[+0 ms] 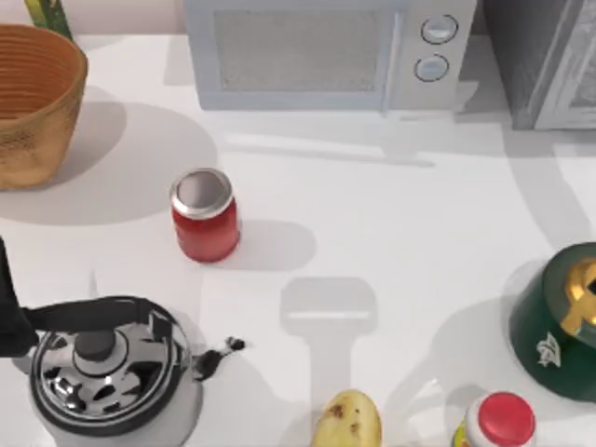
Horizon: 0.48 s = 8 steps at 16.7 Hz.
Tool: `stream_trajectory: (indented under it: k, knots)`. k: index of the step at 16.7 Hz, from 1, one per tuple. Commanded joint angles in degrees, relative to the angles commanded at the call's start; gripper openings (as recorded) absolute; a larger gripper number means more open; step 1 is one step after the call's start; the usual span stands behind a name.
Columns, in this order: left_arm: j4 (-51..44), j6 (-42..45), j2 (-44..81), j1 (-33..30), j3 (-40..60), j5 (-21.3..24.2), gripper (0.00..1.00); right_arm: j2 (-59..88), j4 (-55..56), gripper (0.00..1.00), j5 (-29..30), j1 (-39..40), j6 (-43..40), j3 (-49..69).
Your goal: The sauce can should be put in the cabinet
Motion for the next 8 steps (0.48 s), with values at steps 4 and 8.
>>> stream_trajectory:
  k: [4,8]
  knots:
    - [0.0,0.0,0.0,0.0,0.0,0.0,1.0,-0.09,0.07,0.0,0.05,-0.14,0.1,-0.61]
    - [0.0,0.0,0.0,0.0,0.0,0.0,1.0,3.48,0.31,0.0,-0.21,-0.89,0.01,2.27]
